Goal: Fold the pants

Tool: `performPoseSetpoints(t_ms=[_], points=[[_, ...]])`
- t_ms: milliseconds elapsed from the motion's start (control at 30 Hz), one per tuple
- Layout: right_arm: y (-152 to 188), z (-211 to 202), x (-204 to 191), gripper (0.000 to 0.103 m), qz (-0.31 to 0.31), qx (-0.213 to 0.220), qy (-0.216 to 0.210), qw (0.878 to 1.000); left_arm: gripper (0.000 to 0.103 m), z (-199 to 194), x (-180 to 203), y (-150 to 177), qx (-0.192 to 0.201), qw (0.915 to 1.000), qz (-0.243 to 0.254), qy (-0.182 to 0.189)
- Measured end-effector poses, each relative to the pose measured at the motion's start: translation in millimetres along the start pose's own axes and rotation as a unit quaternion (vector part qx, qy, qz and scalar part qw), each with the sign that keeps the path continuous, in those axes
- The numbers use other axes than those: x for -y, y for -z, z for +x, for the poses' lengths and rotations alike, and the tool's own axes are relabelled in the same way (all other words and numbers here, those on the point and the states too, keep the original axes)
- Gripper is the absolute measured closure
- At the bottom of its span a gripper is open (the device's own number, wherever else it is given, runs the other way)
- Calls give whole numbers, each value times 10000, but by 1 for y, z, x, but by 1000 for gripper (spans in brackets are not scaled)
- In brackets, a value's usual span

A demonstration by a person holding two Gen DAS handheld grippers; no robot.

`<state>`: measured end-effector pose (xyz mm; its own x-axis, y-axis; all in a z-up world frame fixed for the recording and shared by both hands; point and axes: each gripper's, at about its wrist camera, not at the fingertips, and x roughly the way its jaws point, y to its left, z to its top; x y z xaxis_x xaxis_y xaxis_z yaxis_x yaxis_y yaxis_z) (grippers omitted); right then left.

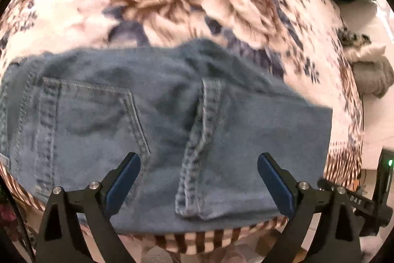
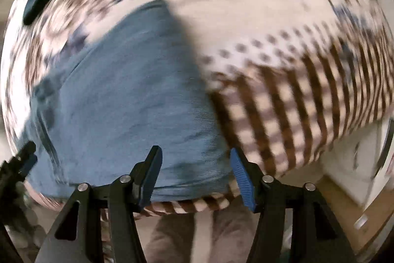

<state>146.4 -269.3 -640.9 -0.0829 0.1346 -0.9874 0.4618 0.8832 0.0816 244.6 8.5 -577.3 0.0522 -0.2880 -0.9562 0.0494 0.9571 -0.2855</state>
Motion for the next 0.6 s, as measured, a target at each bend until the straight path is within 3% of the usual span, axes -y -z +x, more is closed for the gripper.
performPoseSetpoints(t_ms=[133,200,300,333,400,467,533,600], points=[[5,26,-27,40,-330,-410,334,9981,6,46,0,22,-555,9953,221,-761],[5,34,-32,40,-371,-449,424,9974,7,50,-7,27,-577,9955,134,-737],[3,28,-31,36,-195,-295,134,9993,6,6,-17,29,218,9995,-194,-151],[2,24,-33,36,-188,-254,90,9995,6,-16,-25,31,620,9972,-408,76],[1,13,-41,36,-235,-117,101,9996,5,-40,-43,34,1059,9904,-842,274],[-2,-2,-56,27,-392,42,290,9988,3,-61,-76,40,1369,9765,-1610,423],[-3,-12,-74,25,-547,217,409,9974,3,-74,-118,52,1629,9508,-2581,534],[-4,-15,-99,25,-797,324,537,9948,3,-76,-160,68,1856,9166,-3466,728]])
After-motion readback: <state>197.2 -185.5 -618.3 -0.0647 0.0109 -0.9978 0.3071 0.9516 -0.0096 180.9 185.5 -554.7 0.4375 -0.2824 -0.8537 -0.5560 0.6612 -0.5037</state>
